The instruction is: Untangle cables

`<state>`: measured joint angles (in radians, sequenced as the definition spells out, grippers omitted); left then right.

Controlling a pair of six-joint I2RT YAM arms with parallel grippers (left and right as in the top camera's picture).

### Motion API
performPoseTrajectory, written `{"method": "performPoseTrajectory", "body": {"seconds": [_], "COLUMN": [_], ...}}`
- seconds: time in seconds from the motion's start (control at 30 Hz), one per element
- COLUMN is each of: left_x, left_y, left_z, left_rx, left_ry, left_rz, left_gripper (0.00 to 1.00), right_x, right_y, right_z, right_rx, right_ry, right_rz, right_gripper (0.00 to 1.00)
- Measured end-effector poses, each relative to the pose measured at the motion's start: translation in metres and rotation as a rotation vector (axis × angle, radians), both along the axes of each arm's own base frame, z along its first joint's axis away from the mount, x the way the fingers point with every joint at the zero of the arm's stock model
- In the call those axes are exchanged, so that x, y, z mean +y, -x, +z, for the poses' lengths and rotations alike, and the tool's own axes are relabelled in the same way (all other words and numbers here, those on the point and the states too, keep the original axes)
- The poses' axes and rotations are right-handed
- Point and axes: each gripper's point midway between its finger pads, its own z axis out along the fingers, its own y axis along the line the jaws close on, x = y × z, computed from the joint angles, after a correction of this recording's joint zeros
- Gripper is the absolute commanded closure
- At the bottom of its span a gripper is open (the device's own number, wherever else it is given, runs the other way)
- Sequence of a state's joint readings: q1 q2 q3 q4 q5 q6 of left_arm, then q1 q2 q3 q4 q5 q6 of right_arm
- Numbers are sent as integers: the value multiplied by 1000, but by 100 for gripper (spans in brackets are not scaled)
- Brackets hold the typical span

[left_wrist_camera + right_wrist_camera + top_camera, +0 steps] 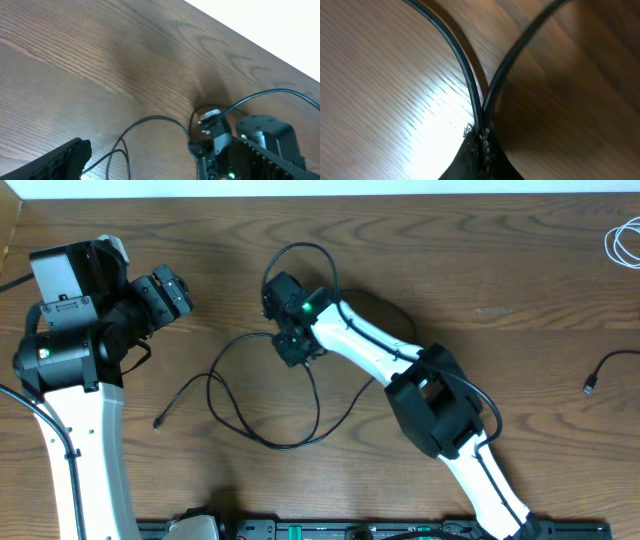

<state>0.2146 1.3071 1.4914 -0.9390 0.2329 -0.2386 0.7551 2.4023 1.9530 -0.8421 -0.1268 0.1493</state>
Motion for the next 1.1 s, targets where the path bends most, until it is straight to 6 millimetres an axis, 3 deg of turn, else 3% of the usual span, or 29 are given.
{"method": "performPoseTrajectory", "body": {"seconds": [0.13,0.43,0.53,0.63,0.7,0.77,0.87,0.93,1.0,1.1], "left_x": [0,0,-3,-5,-7,-9,-11,-11,-11,-10], "left_y": [0,-5,-10,-16,-19,-22,-27,-30,-35,-41], "left_z": [0,-9,-19,-29,-35,-39,-43,-43,-39,-35], "left_rx": [0,27,54,82,96,105,108,98,73,44], "left_ry": [0,13,33,54,69,86,100,104,100,91], "left_rz": [0,-6,-18,-30,-39,-50,-60,-65,-69,-73], "left_gripper": [7,7,7,7,7,7,7,7,7,7], "right_x": [-31,-141,-178,-199,-204,-204,-197,-188,-174,-140], "right_y": [-12,-84,-96,-102,-103,-101,-98,-95,-93,-93], "right_z": [5,41,48,54,57,57,58,62,69,84], "right_rx": [44,55,76,89,96,108,122,131,126,91], "right_ry": [49,84,94,87,75,66,43,21,-12,-75], "right_rz": [-60,-310,-378,-396,-390,-379,-351,-330,-301,-233], "right_gripper": [99,99,99,99,96,61,52,41,31,28]}}
